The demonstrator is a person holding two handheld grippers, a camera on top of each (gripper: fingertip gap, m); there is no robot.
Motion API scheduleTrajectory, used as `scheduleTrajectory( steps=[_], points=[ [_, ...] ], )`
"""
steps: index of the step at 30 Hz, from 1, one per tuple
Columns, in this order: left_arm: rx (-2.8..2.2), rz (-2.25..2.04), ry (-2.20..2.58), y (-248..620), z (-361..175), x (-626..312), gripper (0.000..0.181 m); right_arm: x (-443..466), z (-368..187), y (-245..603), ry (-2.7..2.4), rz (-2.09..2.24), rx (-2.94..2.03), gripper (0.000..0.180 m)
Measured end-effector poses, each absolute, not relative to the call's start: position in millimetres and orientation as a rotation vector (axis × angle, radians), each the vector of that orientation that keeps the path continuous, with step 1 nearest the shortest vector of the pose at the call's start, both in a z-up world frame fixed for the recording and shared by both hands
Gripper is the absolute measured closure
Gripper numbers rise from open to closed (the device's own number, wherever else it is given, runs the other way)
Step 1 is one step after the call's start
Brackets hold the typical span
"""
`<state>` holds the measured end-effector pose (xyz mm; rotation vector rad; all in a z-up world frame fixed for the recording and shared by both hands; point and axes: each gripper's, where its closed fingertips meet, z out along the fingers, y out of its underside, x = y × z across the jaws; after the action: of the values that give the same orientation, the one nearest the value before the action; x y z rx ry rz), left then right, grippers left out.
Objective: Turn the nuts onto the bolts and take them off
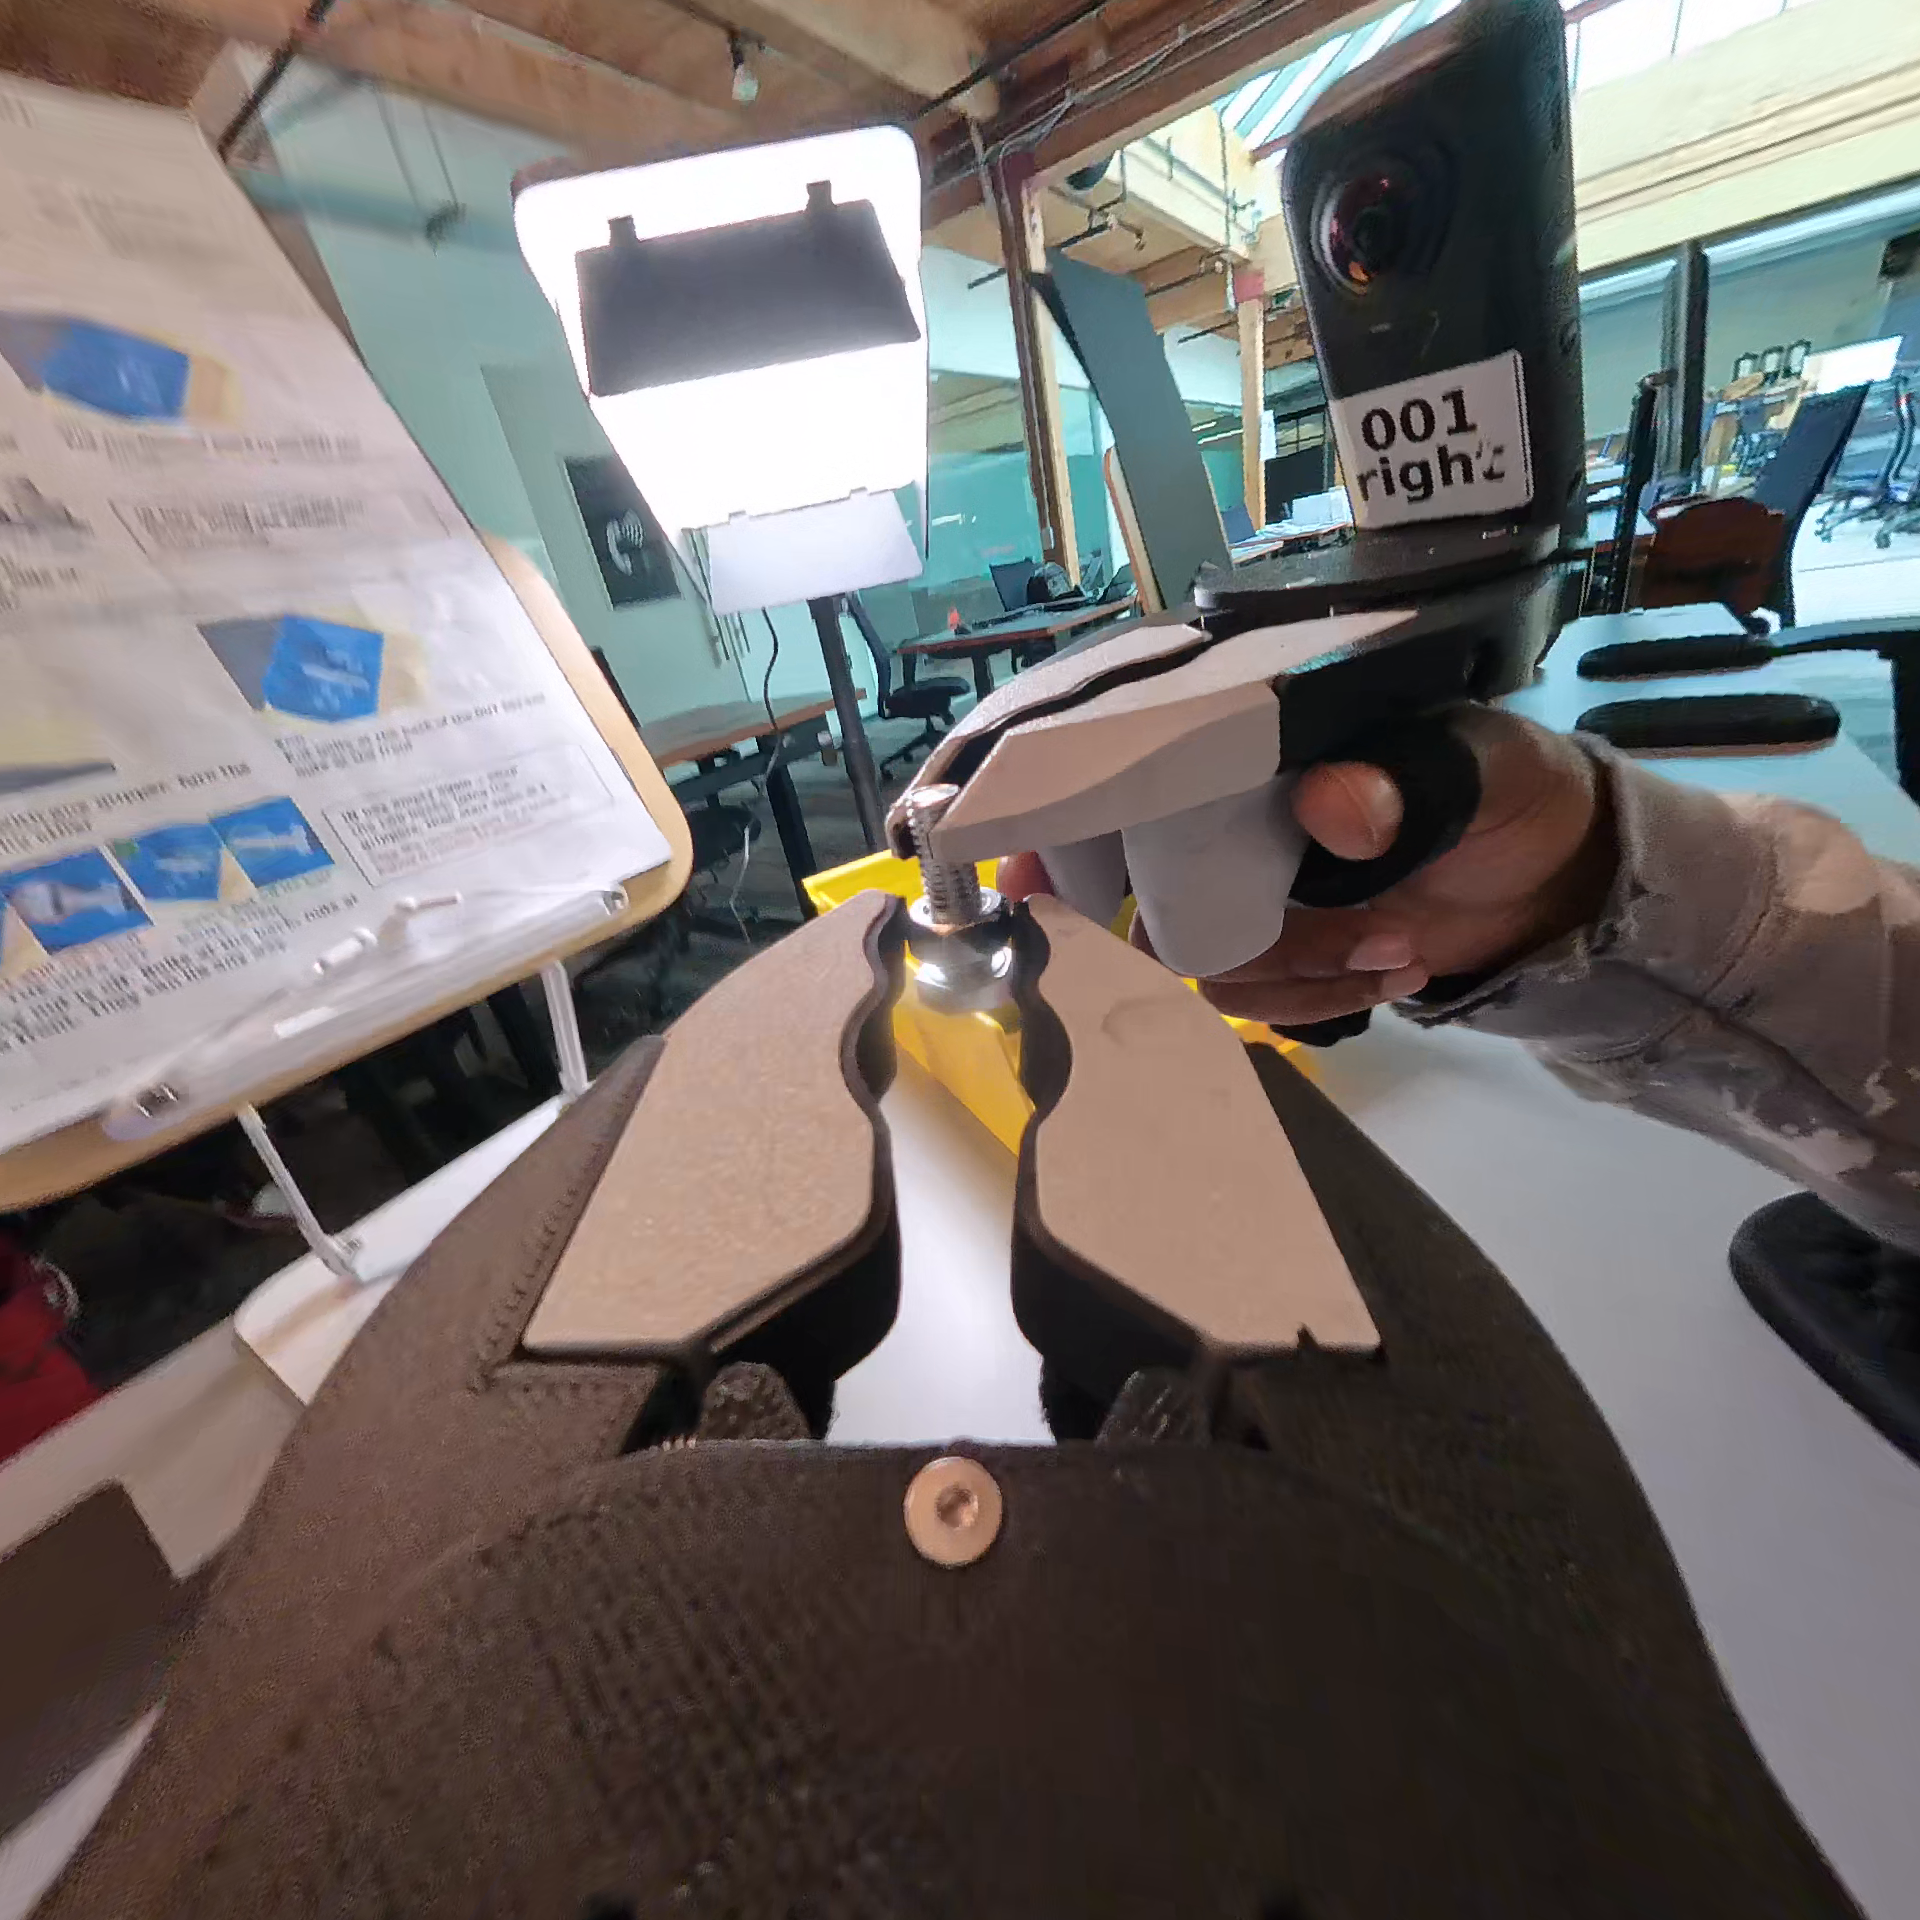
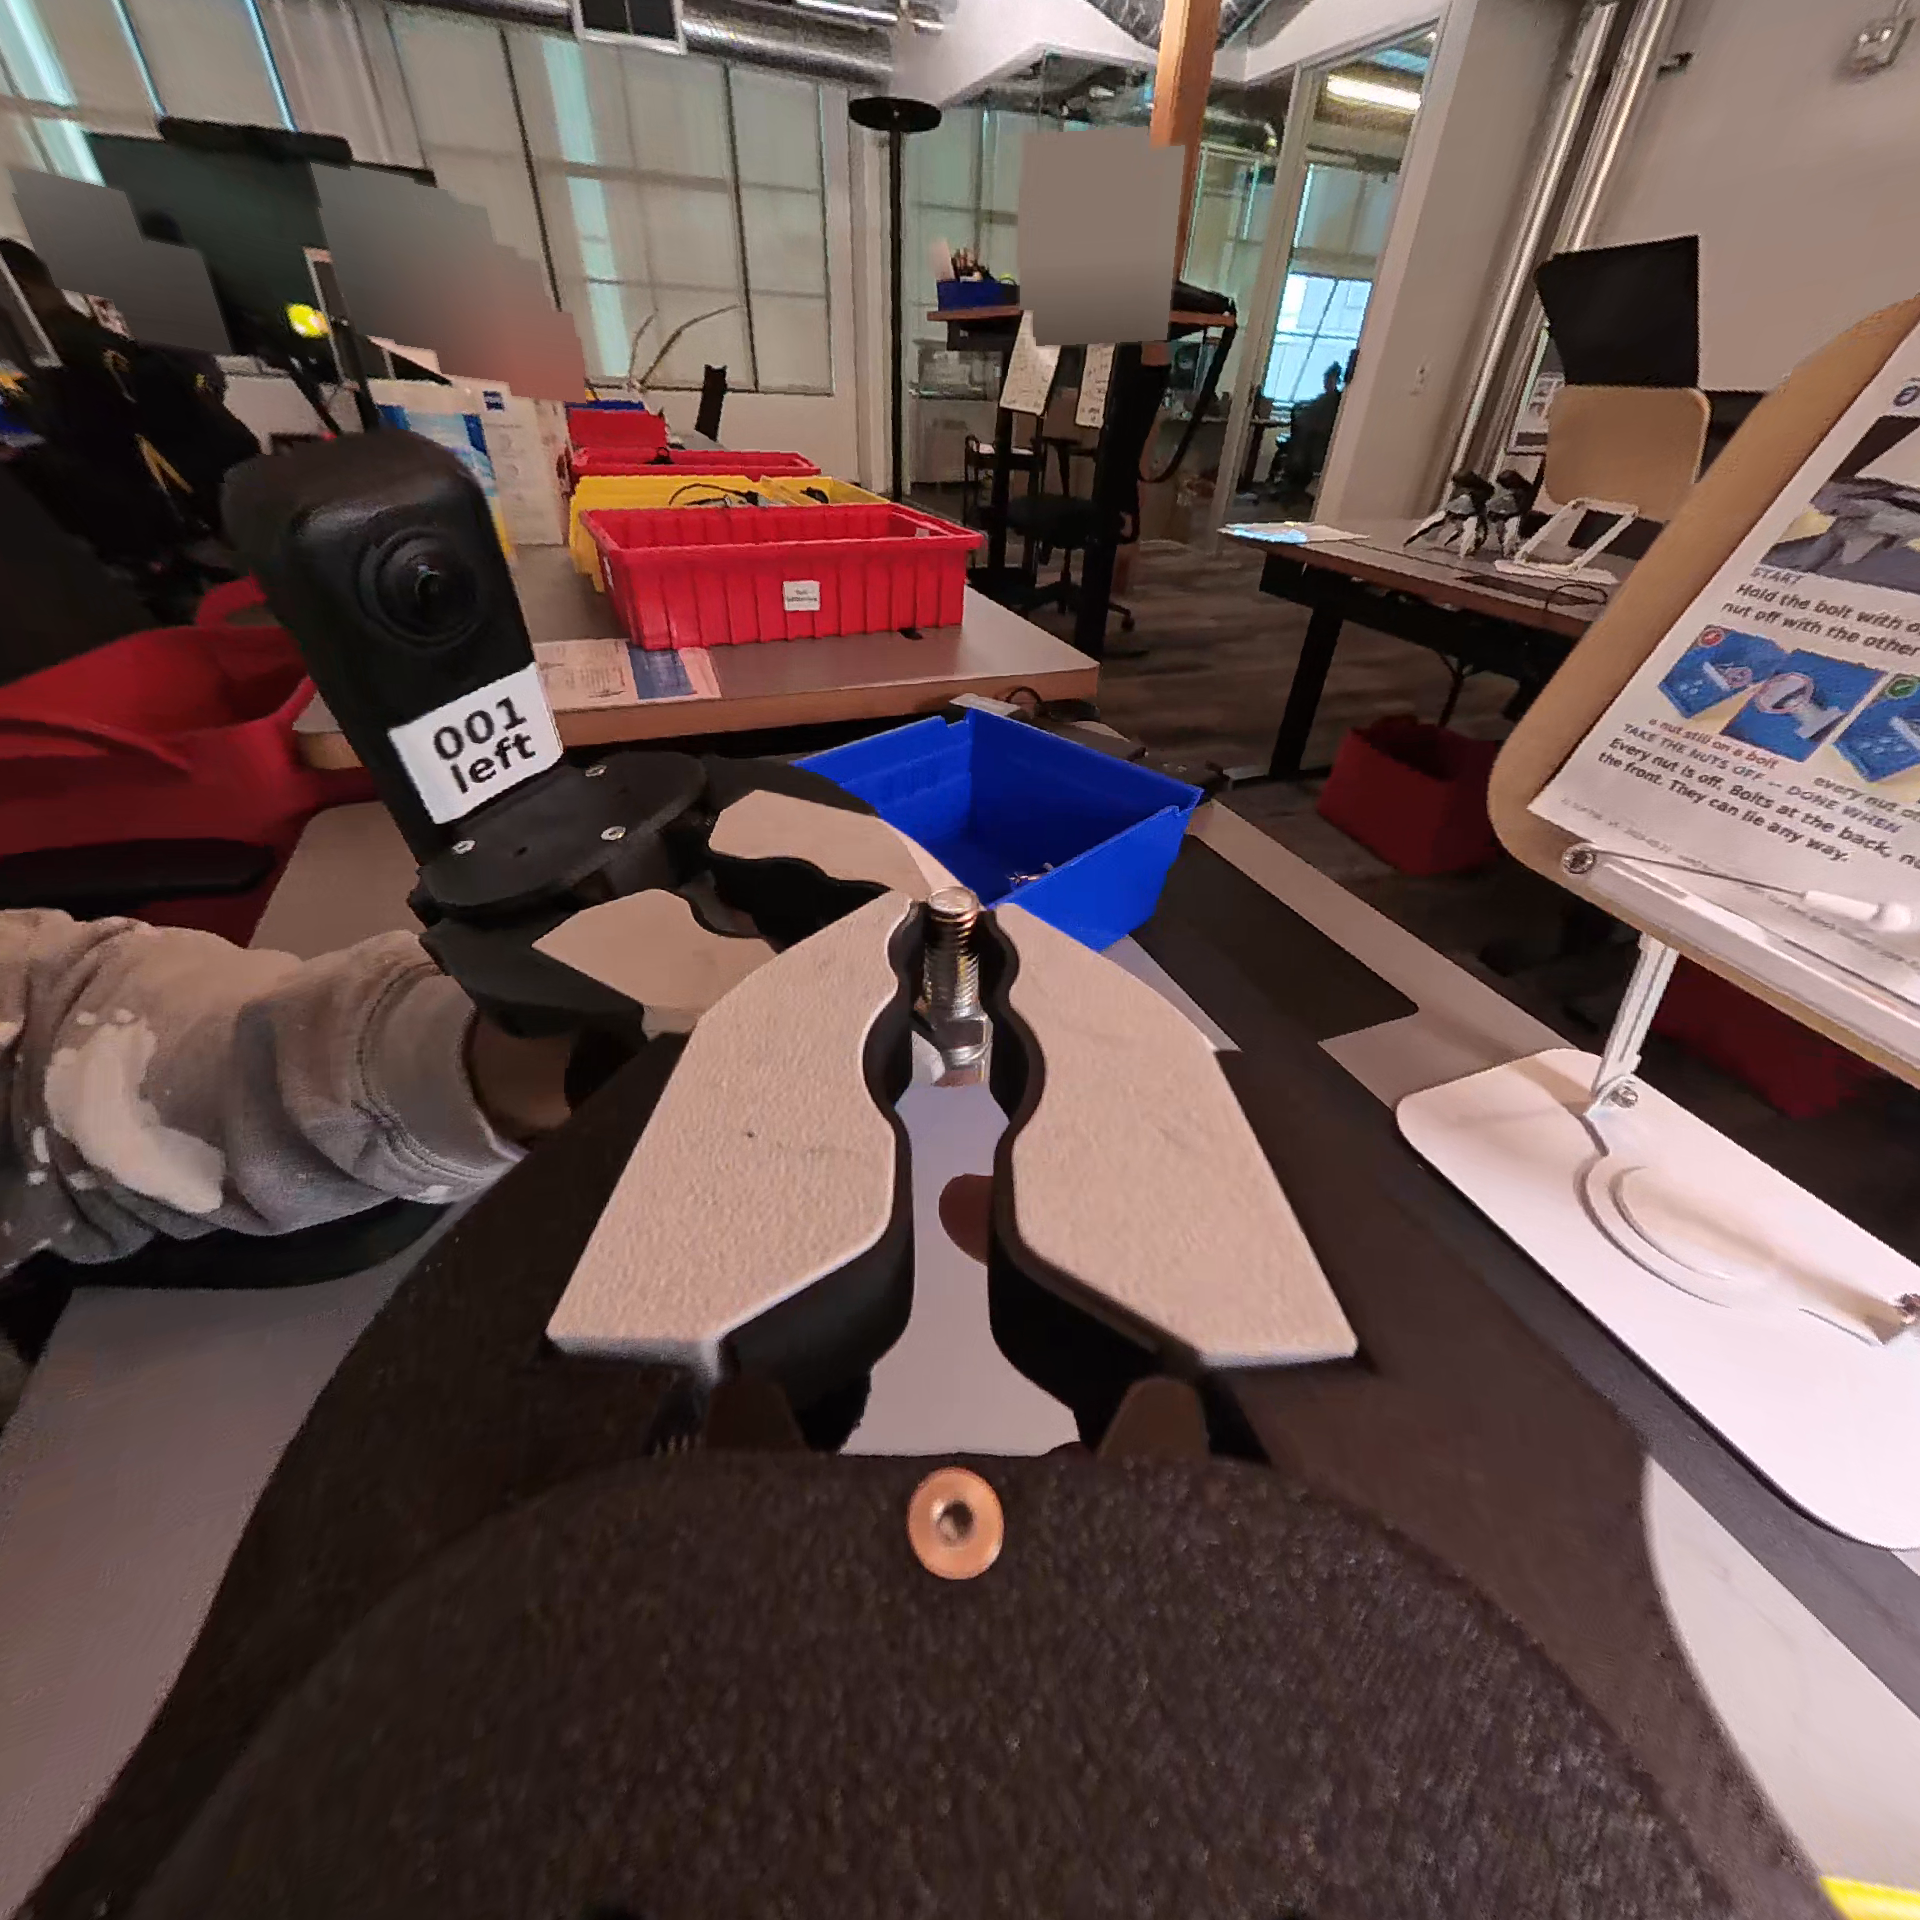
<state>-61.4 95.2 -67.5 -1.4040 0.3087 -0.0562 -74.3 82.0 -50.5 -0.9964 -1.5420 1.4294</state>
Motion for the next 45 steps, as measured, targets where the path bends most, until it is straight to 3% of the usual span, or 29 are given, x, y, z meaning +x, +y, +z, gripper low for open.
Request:
scheduleTrajectory(
  steps=[7, 20, 31, 37, 45],
  points=[
    [-1.478, -0.166, 0.24, 104, -88, -60, 0.153, -69, -60, 92, -1.527, 1.704, -0.938, 0.171],
    [-1.492, -0.208, 0.267, 106, -96, -53, 0.156, -65, -63, 89, -1.543, 1.769, -0.88, 0.171],
    [-1.347, -0.663, 0.38, 86, -81, -21, 0.153, -37, -49, 79, -1.589, 2.013, -0.755, 0.17],
    [-1.343, -0.73, 0.403, 83, -82, -14, 0.161, -34, -54, 70, -1.661, 2.008, -0.727, 0.17],
    [-1.32, -0.821, 0.441, 76, -80, -5, 0.158, -23, -49, 62, -1.686, 2.074, -0.661, 0.17]
  ],
)
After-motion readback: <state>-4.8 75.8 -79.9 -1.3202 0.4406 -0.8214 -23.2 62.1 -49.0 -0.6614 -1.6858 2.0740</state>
